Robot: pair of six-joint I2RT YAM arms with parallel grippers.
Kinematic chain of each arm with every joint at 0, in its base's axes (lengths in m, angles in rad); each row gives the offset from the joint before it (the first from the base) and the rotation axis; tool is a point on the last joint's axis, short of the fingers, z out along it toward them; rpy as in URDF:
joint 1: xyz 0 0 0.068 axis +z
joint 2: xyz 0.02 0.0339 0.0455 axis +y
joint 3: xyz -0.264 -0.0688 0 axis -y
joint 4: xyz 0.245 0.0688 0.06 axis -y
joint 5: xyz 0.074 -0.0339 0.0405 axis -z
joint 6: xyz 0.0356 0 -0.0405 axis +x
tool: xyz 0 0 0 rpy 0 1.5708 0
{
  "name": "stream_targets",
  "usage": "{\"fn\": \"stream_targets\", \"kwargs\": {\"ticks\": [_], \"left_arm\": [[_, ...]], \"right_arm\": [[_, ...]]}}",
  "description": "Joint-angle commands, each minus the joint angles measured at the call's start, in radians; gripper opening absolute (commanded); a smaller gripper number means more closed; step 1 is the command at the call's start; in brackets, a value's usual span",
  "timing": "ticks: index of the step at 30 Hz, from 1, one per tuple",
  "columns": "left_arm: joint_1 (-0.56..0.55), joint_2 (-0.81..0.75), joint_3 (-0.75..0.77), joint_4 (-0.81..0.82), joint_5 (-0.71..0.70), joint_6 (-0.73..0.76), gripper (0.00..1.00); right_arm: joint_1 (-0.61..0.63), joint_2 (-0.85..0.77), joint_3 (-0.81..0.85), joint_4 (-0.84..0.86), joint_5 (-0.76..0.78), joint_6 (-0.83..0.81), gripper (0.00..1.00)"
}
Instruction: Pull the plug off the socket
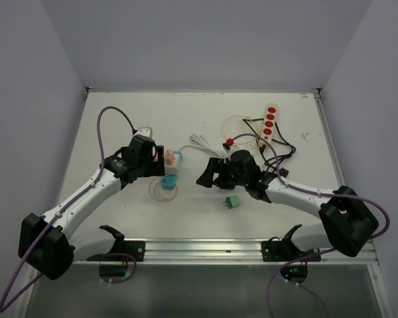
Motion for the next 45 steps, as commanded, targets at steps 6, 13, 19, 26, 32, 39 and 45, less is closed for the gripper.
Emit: {"fn": "stream_targets", "kwargs": {"ticks": [6,13,19,26,32,39,45], "left_arm": [[0.222,-0.034,-0.069,0.186,0.189,-0.031,0.94],[0.289,0.042,-0.11,0.329,0.39,-0.1,0.87],[0.289,0.061,-0.204,0.337,0.335,-0.189,0.68],[0.291,0.088,-0.337,0.43,0.373,-0.264,0.53],[0.276,0.13,-0.412,0.541,0.434,-0.31,0.52],[0.145,0.182,-0.412,0.616,0.431,-0.388,0.52],[0.039,0.162,-0.441,0.664,0.446,-0.466,0.52]], "right_arm": [[0.068,0.129,0.058,0.188,0.033,0.062,0.8],[0.091,0.296,0.12,0.37,0.01,0.13,0.66],[0.103,0.388,0.172,0.43,-0.01,0.156,0.63],[0.111,0.431,0.19,0.437,-0.016,0.154,0.63],[0.109,0.459,0.184,0.45,-0.019,0.156,0.64],[0.111,0.422,0.129,0.446,0.016,0.125,0.65],[0.109,0.35,0.082,0.368,0.076,0.064,0.67]]}}
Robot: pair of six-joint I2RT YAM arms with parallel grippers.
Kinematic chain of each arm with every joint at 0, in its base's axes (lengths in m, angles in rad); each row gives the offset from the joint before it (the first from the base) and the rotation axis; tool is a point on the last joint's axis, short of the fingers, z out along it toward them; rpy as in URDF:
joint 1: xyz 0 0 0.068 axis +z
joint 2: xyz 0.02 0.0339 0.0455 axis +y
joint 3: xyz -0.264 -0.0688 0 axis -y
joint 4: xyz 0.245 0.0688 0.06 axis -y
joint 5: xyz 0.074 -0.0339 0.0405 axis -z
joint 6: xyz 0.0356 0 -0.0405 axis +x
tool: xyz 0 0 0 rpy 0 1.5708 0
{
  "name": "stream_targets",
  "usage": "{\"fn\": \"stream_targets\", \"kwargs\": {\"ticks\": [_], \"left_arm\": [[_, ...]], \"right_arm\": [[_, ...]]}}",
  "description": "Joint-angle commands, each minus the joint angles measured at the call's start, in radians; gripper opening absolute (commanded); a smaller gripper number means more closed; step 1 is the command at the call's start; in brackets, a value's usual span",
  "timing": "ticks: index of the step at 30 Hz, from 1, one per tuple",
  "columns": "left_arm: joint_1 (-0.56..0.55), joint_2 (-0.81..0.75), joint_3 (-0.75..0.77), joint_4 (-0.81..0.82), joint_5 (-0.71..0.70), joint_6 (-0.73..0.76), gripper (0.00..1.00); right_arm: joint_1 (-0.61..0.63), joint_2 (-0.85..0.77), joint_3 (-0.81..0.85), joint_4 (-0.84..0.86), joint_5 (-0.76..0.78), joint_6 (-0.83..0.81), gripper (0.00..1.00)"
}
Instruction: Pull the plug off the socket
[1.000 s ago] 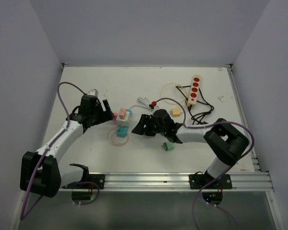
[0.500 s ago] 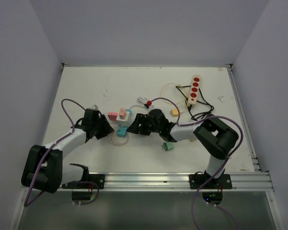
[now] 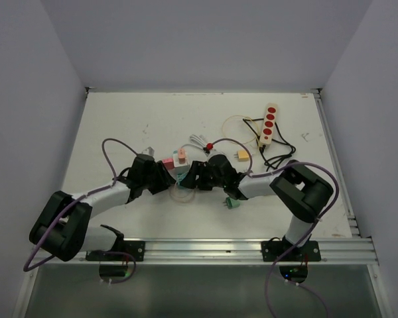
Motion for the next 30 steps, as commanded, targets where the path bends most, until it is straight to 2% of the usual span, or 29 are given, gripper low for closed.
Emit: {"fn": "stream_targets", "kwargs": {"ticks": [1,12,15,19,24,30], "left_arm": [[-0.042,0.003,-0.046,0.023,0.028,-0.069,0.52],[-0.195,0.047,-0.012,0.068,0.019,-0.094,0.55],[-0.203,0.005,-0.002,0.022,-0.029,-0.089,0.55],[-0.201,-0.095,0.009,-0.153,-0.123,-0.077,0.58],[-0.153,-0.186,0.028,-0.315,-0.203,-0.02,0.63],[0.025,-0.264,0.049,-0.385,-0.18,0.089,0.69]], "right_arm": [[0.002,-0.089,-0.027,-0.043,0.077,-0.077,0.68],[0.004,-0.157,-0.02,-0.188,0.182,-0.266,0.74],[0.005,-0.157,-0.006,-0.209,0.182,-0.301,0.75],[0.019,-0.149,0.016,-0.232,0.182,-0.335,0.77],[0.051,-0.145,0.051,-0.258,0.226,-0.358,0.78],[0.093,-0.126,0.115,-0.315,0.298,-0.375,0.84]]}}
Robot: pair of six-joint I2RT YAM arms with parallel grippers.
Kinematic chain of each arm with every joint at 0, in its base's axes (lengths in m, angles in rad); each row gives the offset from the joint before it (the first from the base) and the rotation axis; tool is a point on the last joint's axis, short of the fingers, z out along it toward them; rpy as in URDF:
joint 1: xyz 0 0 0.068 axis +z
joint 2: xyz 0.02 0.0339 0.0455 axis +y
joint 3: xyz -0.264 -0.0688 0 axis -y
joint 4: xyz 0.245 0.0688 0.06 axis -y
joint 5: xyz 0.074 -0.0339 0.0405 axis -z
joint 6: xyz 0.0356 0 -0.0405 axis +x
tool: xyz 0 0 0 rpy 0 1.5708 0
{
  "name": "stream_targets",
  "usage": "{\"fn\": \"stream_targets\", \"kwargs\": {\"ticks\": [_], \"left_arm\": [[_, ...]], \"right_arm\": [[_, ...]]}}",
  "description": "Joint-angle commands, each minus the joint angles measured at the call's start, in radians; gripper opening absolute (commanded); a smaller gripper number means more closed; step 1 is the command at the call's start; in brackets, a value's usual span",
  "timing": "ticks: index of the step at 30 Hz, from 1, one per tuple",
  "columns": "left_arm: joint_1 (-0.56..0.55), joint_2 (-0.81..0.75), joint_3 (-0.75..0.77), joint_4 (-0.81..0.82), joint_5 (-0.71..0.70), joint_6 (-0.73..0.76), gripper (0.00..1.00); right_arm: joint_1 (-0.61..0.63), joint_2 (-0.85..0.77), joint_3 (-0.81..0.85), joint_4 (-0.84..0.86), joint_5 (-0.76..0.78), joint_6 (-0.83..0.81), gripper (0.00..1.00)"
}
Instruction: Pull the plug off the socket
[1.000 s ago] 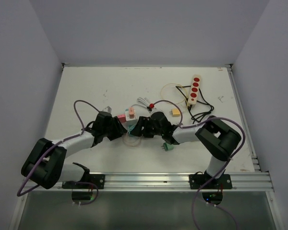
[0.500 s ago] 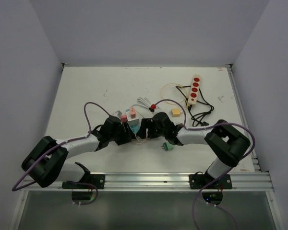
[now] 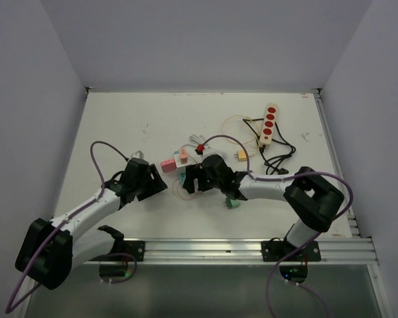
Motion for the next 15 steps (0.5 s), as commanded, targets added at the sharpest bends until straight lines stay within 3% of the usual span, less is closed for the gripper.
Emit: {"fn": "stream_targets", "kwargs": {"ticks": [1,7,15], "left_arm": [[0.104,-0.035,0.059,-0.088,-0.033,0.104,0.71],[0.156,-0.029,0.117,-0.113,-0.036,0.165,0.77],[0.17,-0.007,0.115,-0.084,-0.009,0.162,0.78]], "right_arm": [[0.024,0.01,0.085,-0.048,0.08,-0.031,0.85],[0.047,0.044,0.128,-0.077,0.117,-0.011,0.89],[0.089,0.13,0.204,-0.134,0.192,0.003,0.87]]}}
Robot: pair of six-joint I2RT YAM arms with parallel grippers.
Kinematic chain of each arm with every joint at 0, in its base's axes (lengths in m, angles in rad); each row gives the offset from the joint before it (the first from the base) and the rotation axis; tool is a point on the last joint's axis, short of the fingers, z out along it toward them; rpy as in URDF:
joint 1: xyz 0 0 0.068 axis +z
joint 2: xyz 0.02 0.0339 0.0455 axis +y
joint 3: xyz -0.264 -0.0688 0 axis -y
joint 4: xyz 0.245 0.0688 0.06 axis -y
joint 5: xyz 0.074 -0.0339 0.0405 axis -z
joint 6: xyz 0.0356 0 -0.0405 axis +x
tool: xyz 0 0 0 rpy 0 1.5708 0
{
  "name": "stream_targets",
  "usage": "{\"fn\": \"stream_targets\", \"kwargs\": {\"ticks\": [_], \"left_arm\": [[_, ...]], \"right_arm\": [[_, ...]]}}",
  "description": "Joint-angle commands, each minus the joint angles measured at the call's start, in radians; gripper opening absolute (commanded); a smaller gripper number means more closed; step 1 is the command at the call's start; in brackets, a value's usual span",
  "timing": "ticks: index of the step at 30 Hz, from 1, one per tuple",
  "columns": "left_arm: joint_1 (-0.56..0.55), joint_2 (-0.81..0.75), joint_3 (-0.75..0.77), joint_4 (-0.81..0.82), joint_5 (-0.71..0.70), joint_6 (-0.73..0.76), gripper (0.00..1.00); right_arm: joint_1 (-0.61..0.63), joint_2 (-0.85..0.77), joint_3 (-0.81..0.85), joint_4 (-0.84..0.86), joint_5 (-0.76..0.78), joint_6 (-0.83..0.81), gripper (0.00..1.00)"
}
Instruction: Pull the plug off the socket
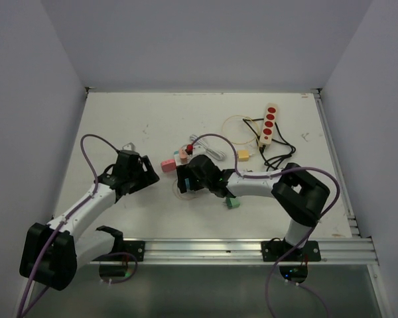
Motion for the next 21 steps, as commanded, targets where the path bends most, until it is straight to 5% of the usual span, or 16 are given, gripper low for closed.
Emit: {"fn": "stream_targets", "kwargs": {"ticks": [1,12,15,21], "left_arm": [[0.009,0.005,0.03,0.007,0.007,0.025,0.78],[0.012,0.004,0.042,0.027,0.003,0.059,0.79],[0.012,-0.01,0.041,0.039,0.008,0.088,0.79],[0.012,-0.028,0.038,0.085,0.034,0.179,0.82]], "right_arm": [[0.032,0.047,0.078,-0.034,0.094,0.008,0.86],[0.084,0.137,0.151,-0.122,0.307,0.04,0.73],[0.083,0.142,0.141,-0.12,0.321,0.033,0.6],[0.072,0.075,0.063,-0.081,0.295,-0.025,0.16]]}}
